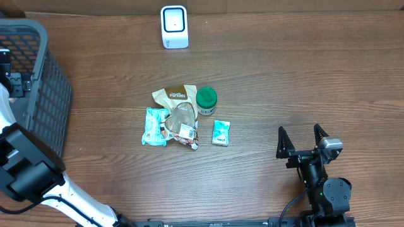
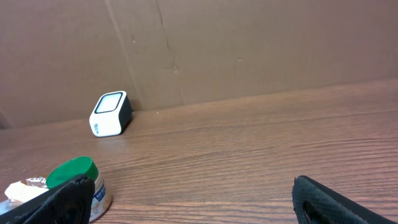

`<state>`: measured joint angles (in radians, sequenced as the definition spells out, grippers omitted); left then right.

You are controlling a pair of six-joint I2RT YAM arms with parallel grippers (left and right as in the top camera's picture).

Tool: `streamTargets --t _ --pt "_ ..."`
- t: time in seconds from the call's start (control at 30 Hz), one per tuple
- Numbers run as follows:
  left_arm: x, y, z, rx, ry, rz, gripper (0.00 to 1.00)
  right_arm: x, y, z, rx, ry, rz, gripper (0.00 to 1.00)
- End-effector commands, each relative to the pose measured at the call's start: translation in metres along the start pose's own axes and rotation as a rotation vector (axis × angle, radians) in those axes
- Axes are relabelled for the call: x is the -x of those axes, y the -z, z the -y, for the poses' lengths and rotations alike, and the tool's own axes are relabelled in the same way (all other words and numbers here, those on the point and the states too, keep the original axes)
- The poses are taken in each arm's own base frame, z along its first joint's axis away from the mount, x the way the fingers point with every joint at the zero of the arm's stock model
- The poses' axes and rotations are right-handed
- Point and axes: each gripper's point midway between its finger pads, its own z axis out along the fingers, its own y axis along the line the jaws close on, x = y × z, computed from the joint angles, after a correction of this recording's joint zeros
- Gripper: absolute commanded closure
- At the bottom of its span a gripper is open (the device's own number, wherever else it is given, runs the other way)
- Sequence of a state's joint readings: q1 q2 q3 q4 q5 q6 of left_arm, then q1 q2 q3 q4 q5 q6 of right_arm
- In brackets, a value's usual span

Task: Scan the item barcode
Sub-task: 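Return the left gripper into the basket and grasp the orange box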

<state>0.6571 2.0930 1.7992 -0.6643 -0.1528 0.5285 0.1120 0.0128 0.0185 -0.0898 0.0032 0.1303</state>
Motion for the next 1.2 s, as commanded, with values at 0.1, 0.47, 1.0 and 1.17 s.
streamTargets --t 0.1,0.47,1.0,1.17 --pt "-0.005 -0.008 0.006 -0.03 -0.033 -0.004 0.0 -0.001 0.0 0.0 0.004 0.001 0.005 0.0" --pt "-0.001 -0.009 0.015 -0.082 -0.076 0.023 0.01 -0.001 0.0 0.0 0.004 0.001 0.005 0.0" --pt "-0.011 -0.038 0.029 -0.119 -0.109 -0.002 0.0 -0.001 0.0 0.0 0.004 0.001 0.005 0.0" --pt "-0.011 -0.05 0.029 -0.112 -0.113 0.005 0.0 -0.001 0.0 0.0 0.004 0.001 0.005 0.0"
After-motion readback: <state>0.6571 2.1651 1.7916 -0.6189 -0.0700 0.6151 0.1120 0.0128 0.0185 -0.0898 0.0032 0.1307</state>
